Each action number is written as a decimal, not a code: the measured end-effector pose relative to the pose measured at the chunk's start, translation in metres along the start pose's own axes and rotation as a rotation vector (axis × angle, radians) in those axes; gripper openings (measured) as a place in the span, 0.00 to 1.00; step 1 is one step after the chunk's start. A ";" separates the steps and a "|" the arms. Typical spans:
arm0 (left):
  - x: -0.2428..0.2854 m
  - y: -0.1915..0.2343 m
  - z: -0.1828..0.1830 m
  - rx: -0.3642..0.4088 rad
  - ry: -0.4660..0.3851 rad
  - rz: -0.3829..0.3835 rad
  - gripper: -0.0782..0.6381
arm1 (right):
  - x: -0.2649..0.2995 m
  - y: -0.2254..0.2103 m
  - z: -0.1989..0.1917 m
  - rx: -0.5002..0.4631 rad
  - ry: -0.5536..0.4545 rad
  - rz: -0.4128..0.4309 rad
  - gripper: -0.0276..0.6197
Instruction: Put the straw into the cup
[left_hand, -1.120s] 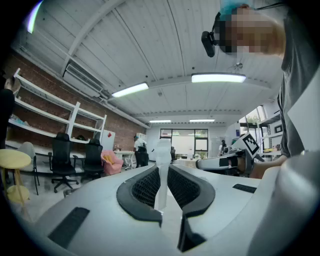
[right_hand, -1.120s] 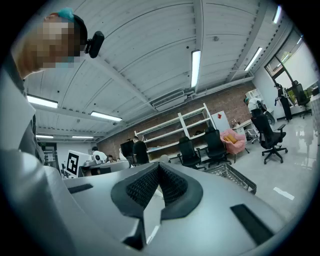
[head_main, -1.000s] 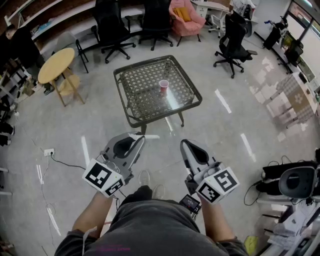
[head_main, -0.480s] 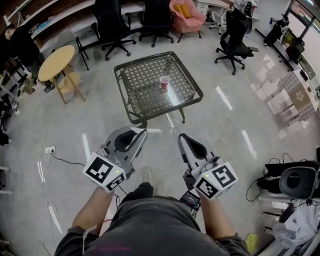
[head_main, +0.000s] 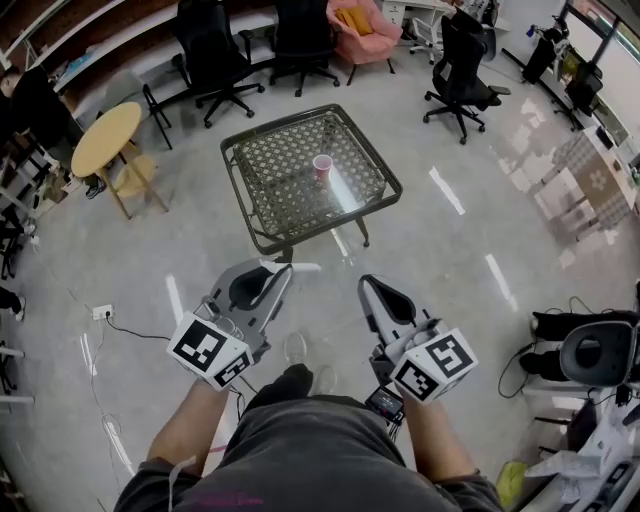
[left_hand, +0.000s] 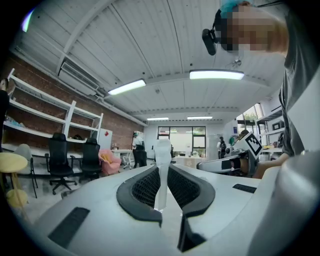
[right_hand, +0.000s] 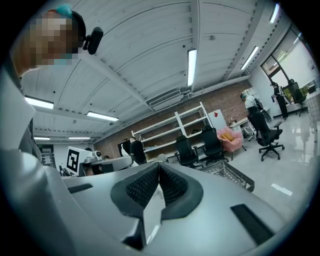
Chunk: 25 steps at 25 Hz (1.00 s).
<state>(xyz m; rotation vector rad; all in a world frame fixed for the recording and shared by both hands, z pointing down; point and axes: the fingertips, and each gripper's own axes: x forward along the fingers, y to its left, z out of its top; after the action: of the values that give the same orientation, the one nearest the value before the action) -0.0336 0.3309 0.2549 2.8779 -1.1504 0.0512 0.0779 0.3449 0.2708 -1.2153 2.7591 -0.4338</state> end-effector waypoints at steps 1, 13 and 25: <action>0.002 0.002 0.000 -0.001 0.000 -0.002 0.18 | 0.001 -0.002 0.000 0.001 0.001 -0.002 0.06; 0.034 0.067 0.006 -0.039 -0.008 -0.021 0.18 | 0.067 -0.027 0.015 0.015 0.021 -0.028 0.06; 0.054 0.120 -0.010 -0.062 -0.009 -0.029 0.18 | 0.118 -0.048 0.004 0.019 0.040 -0.040 0.06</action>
<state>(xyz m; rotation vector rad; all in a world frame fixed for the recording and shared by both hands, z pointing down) -0.0770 0.2071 0.2703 2.8427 -1.0918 0.0011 0.0324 0.2267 0.2841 -1.2734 2.7614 -0.4926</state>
